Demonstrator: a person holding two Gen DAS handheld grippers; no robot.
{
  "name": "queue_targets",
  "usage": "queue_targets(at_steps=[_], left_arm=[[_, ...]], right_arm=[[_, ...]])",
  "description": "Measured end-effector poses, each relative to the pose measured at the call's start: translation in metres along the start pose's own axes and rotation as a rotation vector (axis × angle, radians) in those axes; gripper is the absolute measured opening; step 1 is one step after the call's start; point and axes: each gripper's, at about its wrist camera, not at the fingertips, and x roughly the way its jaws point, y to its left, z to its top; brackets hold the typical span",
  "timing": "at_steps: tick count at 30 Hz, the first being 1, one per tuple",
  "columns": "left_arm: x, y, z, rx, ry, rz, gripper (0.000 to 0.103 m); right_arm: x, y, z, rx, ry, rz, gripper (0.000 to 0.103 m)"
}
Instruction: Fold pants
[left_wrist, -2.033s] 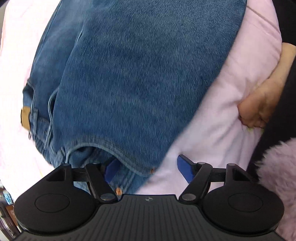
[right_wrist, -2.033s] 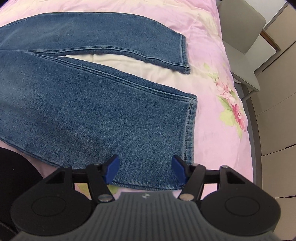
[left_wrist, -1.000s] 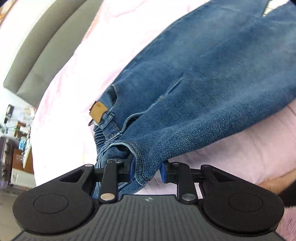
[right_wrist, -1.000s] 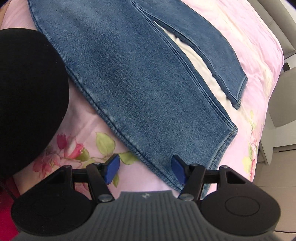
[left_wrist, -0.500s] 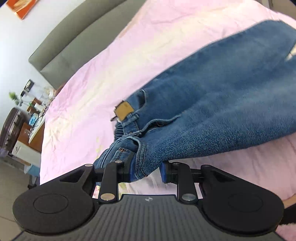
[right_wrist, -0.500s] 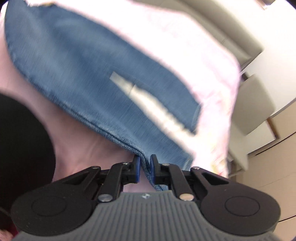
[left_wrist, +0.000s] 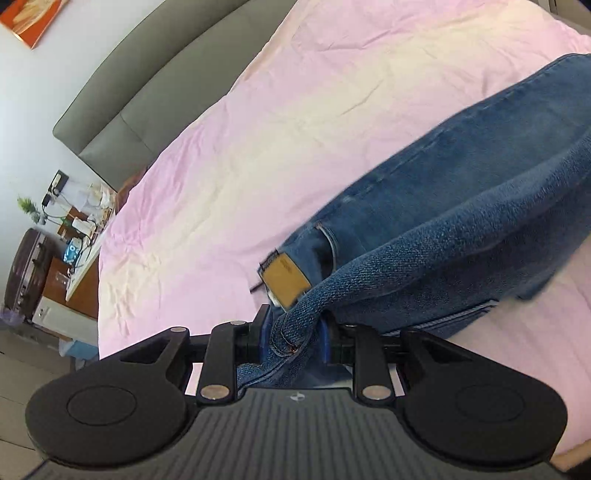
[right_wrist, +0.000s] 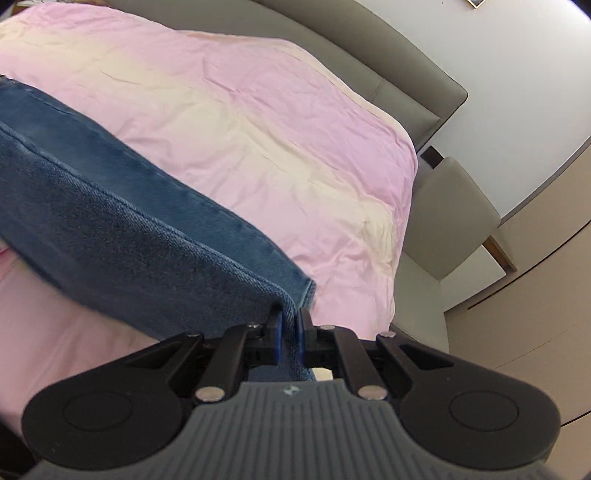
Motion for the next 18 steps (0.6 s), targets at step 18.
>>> queue_targets(at_steps=[18], left_arm=[[0.188,-0.007,0.066,-0.042,0.134,-0.079,0.032]], right_arm=[[0.228,0.038,0.077,-0.114,0.235,0.004,0.001]])
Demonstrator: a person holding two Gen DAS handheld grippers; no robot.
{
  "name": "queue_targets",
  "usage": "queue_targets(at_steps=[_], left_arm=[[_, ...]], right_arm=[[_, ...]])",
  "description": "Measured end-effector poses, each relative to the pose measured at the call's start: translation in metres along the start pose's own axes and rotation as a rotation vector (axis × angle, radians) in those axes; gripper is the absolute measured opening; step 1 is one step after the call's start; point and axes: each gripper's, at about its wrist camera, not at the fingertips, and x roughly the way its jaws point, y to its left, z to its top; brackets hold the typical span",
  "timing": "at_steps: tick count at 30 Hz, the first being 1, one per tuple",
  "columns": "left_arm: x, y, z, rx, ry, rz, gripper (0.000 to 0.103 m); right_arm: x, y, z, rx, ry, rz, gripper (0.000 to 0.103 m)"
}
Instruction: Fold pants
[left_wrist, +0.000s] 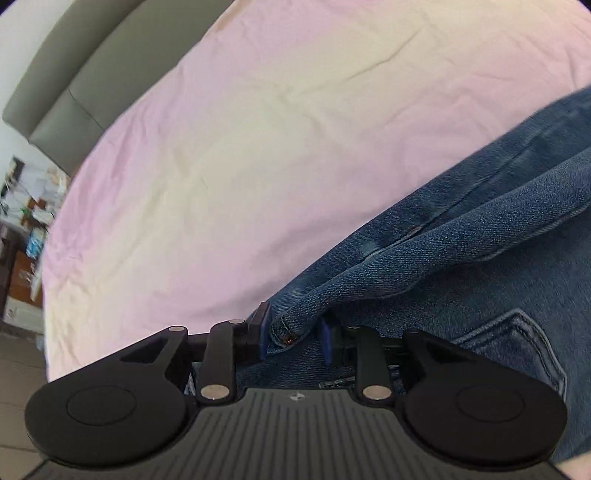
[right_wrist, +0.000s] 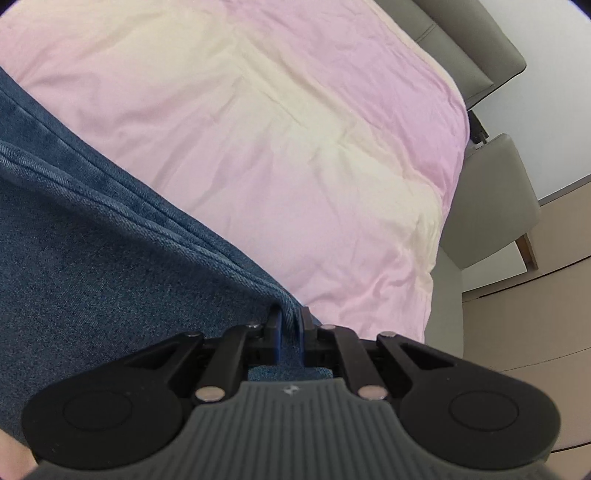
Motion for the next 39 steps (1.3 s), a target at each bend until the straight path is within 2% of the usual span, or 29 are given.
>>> queue_targets(at_steps=[3,6,10,13,16,19,20,21,22,25,26,27,28,29,30,33,35,39], left_arm=[[0.013,0.013,-0.004,-0.101,0.012,-0.063,0.033],[0.013,0.016,-0.009,-0.121,0.010,-0.063,0.031],[-0.019,0.015,-0.015,-0.135,-0.040,-0.037,0.030],[-0.040,0.023,-0.011,-0.145,-0.049,-0.050,0.029],[-0.033,0.025,0.001,-0.163,-0.029,-0.041,0.030],[-0.013,0.011,0.010,-0.133,0.024,-0.030,0.030],[-0.004,0.003,0.015,-0.130,0.041,-0.024,0.032],[0.002,0.001,0.016,-0.128,0.052,-0.018,0.037],[0.005,-0.001,0.016,-0.121,0.053,-0.010,0.038],[0.003,-0.004,0.014,-0.088,0.051,-0.007,0.046],[0.000,-0.002,0.013,-0.075,0.046,0.010,0.071],[-0.004,-0.001,0.014,-0.067,0.032,0.024,0.095],[-0.009,0.003,0.015,-0.069,0.017,0.034,0.095],[-0.015,0.002,0.018,-0.075,0.015,0.036,0.093],[-0.020,0.007,0.019,-0.088,0.015,0.036,0.093],[-0.036,0.019,0.019,-0.126,0.000,0.053,0.090],[-0.048,0.027,0.008,-0.154,-0.001,0.036,0.090],[-0.073,0.043,-0.022,-0.237,-0.023,-0.012,0.090]], right_arm=[[0.025,0.005,0.003,0.013,0.034,0.020,0.002],[0.040,0.012,0.005,0.008,0.050,0.023,0.002],[0.035,0.012,0.005,-0.016,0.048,0.022,0.001],[0.022,0.002,0.006,-0.037,0.043,0.030,0.001],[0.024,-0.006,0.014,-0.015,0.046,0.012,0.001],[0.033,-0.005,0.021,0.019,0.056,-0.007,0.002],[0.038,-0.002,0.021,0.016,0.064,-0.008,0.002],[0.042,0.002,0.021,-0.001,0.069,-0.017,0.002],[0.044,0.005,0.022,-0.007,0.069,-0.024,0.002],[0.046,0.002,0.022,0.021,0.067,-0.029,0.008],[0.046,0.000,0.021,0.030,0.065,-0.027,0.014],[0.045,-0.003,0.021,0.033,0.061,-0.036,0.025],[0.043,-0.005,0.021,0.035,0.060,-0.055,0.034],[0.040,-0.008,0.020,0.042,0.056,-0.069,0.049],[0.036,-0.013,0.019,0.056,0.046,-0.067,0.052],[0.020,-0.019,0.014,0.091,0.031,-0.063,0.058],[0.007,-0.019,0.008,0.104,0.018,-0.049,0.062],[-0.021,-0.018,-0.017,0.182,0.027,-0.003,0.063]])
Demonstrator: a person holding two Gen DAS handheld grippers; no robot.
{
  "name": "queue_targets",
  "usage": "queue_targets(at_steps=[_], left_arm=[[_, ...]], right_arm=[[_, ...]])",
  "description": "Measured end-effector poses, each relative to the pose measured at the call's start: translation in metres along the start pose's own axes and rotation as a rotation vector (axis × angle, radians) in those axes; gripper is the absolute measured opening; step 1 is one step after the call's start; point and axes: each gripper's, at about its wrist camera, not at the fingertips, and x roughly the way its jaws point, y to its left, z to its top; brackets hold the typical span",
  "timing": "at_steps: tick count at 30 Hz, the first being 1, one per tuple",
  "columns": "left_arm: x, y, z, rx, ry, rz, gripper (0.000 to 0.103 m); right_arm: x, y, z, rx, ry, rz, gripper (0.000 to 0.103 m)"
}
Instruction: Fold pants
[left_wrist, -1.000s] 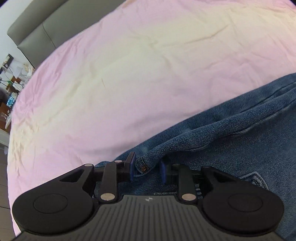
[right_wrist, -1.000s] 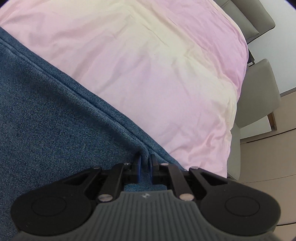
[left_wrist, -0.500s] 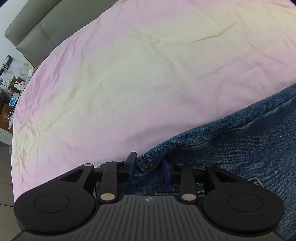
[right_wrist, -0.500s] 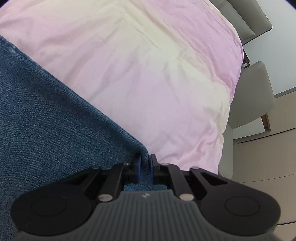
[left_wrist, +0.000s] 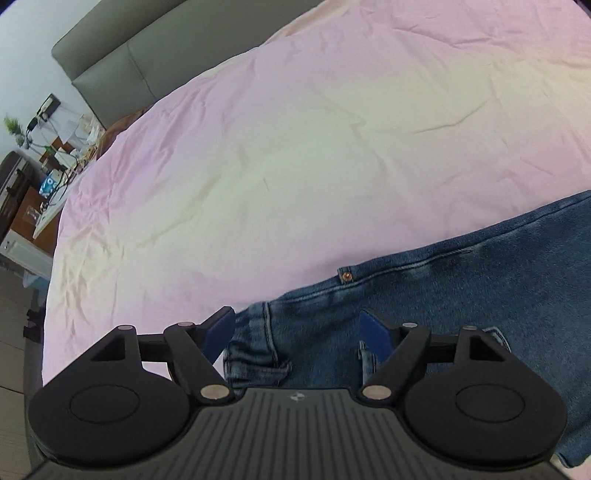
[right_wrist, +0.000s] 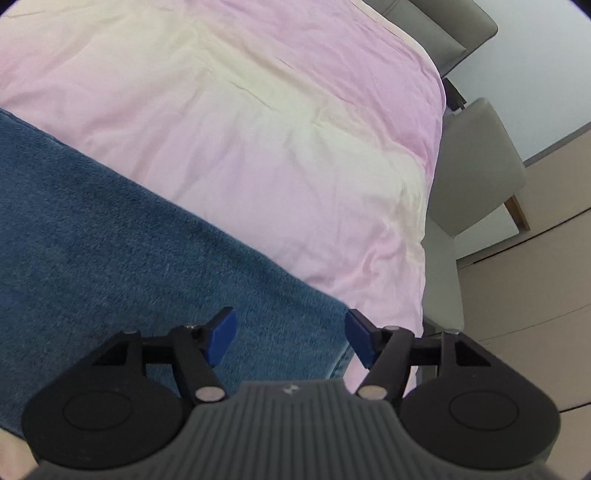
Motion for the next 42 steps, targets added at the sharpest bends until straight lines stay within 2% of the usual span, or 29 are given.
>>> queue_targets(at_steps=[4,6,8,11,12,15,19,23,26,31,33,37,42], left_arm=[[-0.017,0.024,-0.029,-0.081,0.000,-0.009,0.088],[-0.017,0.034,-0.042,-0.114,0.017,-0.026,0.075],[-0.011,0.038,-0.055,-0.144,0.039,-0.050,0.069],[0.007,0.038,-0.073,-0.142,0.092,0.005,0.052],[0.014,0.040,-0.079,-0.151,0.120,0.020,0.050],[0.032,0.045,-0.084,-0.216,0.169,0.001,0.049],[0.051,0.032,-0.086,-0.145,0.252,0.052,0.049],[0.061,0.032,-0.089,-0.151,0.254,0.076,0.052],[0.053,0.029,-0.087,-0.148,0.235,0.103,0.053],[-0.005,0.014,-0.093,-0.137,0.086,0.173,0.054],[-0.038,-0.003,-0.099,-0.112,0.020,0.128,0.054],[-0.097,-0.059,-0.117,-0.045,-0.074,-0.058,0.054],[-0.132,-0.149,-0.145,0.061,-0.139,-0.259,0.054]], right_arm=[[-0.020,-0.004,-0.035,0.098,0.012,0.065,0.066],[-0.025,0.000,-0.051,0.119,0.032,0.075,0.066],[-0.026,0.005,-0.065,0.127,0.048,0.079,0.066],[-0.026,0.011,-0.079,0.140,0.081,0.067,0.066],[-0.027,0.013,-0.085,0.142,0.090,0.063,0.066],[-0.032,0.017,-0.091,0.127,0.097,0.048,0.066],[-0.036,0.019,-0.092,0.113,0.110,0.032,0.068],[-0.034,0.018,-0.091,0.124,0.123,0.027,0.069],[-0.032,0.018,-0.090,0.127,0.122,0.028,0.069],[-0.038,0.013,-0.095,0.165,0.091,0.052,0.072],[-0.042,0.009,-0.102,0.191,0.075,0.059,0.072],[-0.050,0.003,-0.119,0.245,0.055,0.066,0.072],[-0.056,-0.001,-0.143,0.290,0.034,0.082,0.073]])
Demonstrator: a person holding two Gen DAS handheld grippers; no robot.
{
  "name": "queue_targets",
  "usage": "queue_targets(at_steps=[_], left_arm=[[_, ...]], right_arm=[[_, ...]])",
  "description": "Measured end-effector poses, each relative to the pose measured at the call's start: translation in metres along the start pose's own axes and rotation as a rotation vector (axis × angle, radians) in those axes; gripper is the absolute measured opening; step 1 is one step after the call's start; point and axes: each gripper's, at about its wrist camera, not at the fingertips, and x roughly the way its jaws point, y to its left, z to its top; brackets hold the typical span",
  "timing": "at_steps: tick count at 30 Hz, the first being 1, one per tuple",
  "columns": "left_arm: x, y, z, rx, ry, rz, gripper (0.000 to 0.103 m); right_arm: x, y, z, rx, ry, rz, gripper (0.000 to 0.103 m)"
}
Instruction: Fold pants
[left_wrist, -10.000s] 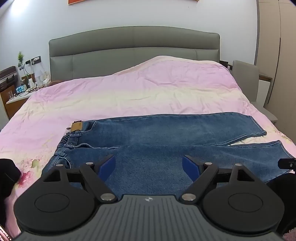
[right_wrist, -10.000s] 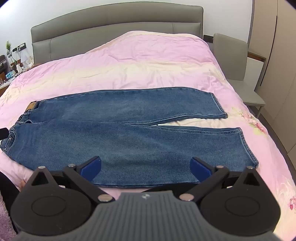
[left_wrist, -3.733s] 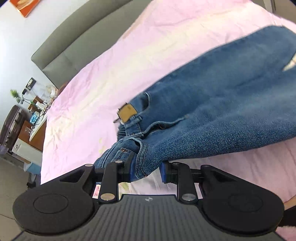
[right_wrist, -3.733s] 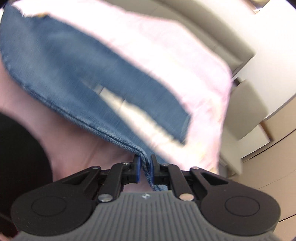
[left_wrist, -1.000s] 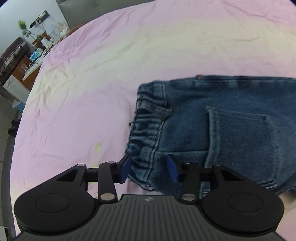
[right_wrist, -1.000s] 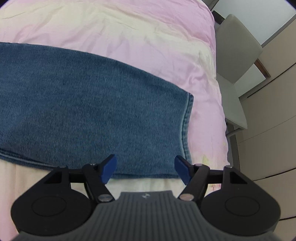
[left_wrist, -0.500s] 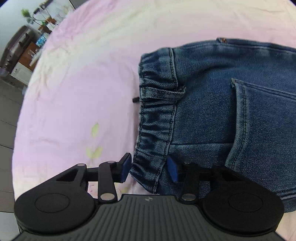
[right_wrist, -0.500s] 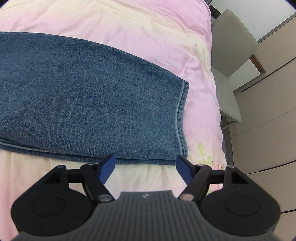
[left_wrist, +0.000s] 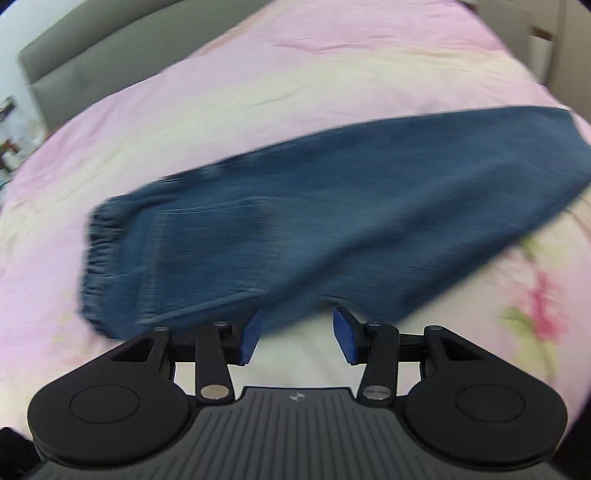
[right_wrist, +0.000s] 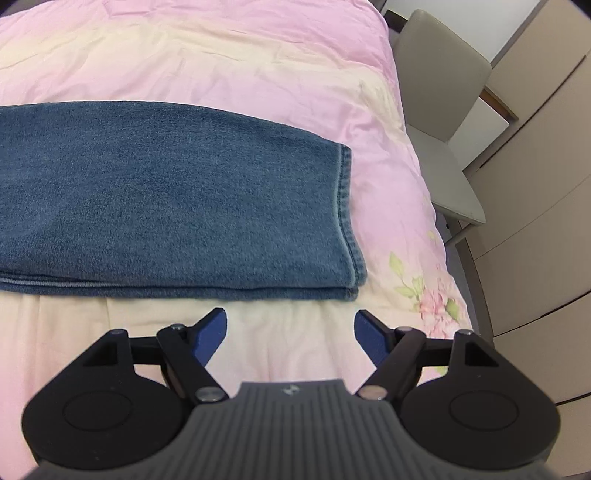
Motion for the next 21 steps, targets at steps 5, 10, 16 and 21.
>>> queue_targets(at_steps=[5,10,16,21], left_arm=[[0.026,-0.054,-0.011,0.056,-0.060,0.056,0.058],[0.045,-0.060,-0.014,-0.007,-0.101,0.099,0.028],[0.043,-0.089,-0.025,0.165,-0.114,0.199,0.003],[0.075,-0.073,-0.045,0.062,0.079,0.087,0.000]], right_arm=[[-0.001,-0.011,-0.018,0.020,-0.011,0.022,0.073],[0.001,-0.024,-0.031,0.035,-0.012,0.031,0.073],[0.013,-0.038,-0.042,0.039,-0.005,0.017,0.073],[0.024,-0.045,-0.044,0.070,0.004,0.031,0.073]])
